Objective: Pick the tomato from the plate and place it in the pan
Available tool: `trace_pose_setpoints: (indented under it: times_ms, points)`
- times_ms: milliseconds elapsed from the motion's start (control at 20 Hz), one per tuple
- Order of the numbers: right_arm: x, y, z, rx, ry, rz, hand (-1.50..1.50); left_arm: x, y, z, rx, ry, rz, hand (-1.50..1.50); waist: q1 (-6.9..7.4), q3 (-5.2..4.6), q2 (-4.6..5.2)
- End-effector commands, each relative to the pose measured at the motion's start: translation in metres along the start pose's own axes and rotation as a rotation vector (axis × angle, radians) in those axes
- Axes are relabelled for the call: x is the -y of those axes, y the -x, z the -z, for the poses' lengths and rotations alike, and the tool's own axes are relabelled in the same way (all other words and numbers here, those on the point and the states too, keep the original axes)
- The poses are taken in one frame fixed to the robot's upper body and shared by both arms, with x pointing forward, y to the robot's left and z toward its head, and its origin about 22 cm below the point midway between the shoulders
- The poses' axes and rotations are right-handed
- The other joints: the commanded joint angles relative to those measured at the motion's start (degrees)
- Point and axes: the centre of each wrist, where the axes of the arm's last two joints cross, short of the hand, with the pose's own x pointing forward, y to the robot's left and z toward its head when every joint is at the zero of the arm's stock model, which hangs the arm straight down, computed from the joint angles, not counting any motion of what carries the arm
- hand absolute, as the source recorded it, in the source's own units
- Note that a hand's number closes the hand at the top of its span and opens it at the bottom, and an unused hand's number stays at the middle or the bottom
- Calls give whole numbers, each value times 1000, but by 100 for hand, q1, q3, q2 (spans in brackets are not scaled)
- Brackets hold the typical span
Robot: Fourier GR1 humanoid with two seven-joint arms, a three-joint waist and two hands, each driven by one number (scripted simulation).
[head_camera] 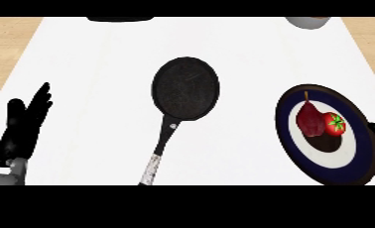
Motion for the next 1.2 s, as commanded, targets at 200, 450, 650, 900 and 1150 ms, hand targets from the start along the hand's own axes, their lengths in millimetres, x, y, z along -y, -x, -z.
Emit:
trace_pose_setpoints:
  times_ms: [200, 450, 650, 900, 1150]
  points:
    - [68, -53, 16, -30, -161, -260, -150, -2, 4, 14, -8, -16, 22, 0, 72, -23, -33]
    - [66, -102, 44, -191, -342, -602, -150, -15, -10, 19, -6, 12, 25, 0, 89, -36, -39]
    - [41, -119, 69, -287, -461, -822, -150, -1, -7, 20, -1, 3, 18, 0, 154, -38, -40]
    - [15, -122, 80, -379, -591, -986, -150, -3, -4, 22, -16, 12, 20, 0, 98, -31, -50]
    - [-36, -97, 93, -468, -672, -1103, -150, 1, -3, 19, -7, -3, 28, 0, 173, -28, -37]
